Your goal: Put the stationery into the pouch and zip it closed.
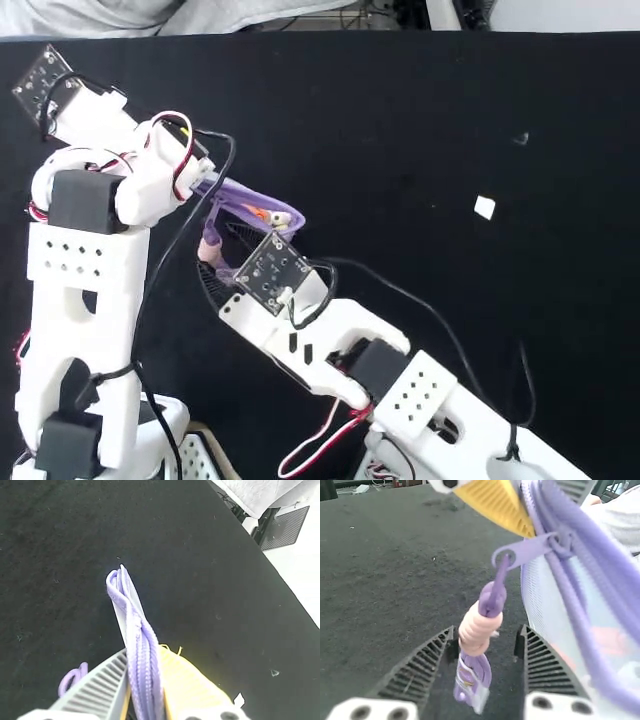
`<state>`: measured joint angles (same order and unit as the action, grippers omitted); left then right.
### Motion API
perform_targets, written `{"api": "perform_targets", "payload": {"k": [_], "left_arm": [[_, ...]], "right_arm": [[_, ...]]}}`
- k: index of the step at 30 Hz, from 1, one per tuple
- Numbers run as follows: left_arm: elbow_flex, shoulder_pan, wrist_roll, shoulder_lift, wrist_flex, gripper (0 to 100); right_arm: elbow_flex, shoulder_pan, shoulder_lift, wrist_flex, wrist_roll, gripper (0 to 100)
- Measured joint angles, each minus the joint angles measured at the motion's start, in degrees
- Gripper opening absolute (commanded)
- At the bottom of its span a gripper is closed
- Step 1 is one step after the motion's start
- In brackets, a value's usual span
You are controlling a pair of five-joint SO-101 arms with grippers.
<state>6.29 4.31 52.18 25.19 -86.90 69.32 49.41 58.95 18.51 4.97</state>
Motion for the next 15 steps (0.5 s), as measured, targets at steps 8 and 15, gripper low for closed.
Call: {"api": "perform_targets", "payload": {"k": [8,15], "left_arm": [[0.0,0.0,0.0,0.0,0.0,3],[0.0,-0.1,0.0,0.0,0.0,3]], "right_arm": [[0.0,-0.5,0.0,-0.8,-0.3,11.6],[0.0,-0.5,0.0,-1.0,-0.4,12.3]]}}
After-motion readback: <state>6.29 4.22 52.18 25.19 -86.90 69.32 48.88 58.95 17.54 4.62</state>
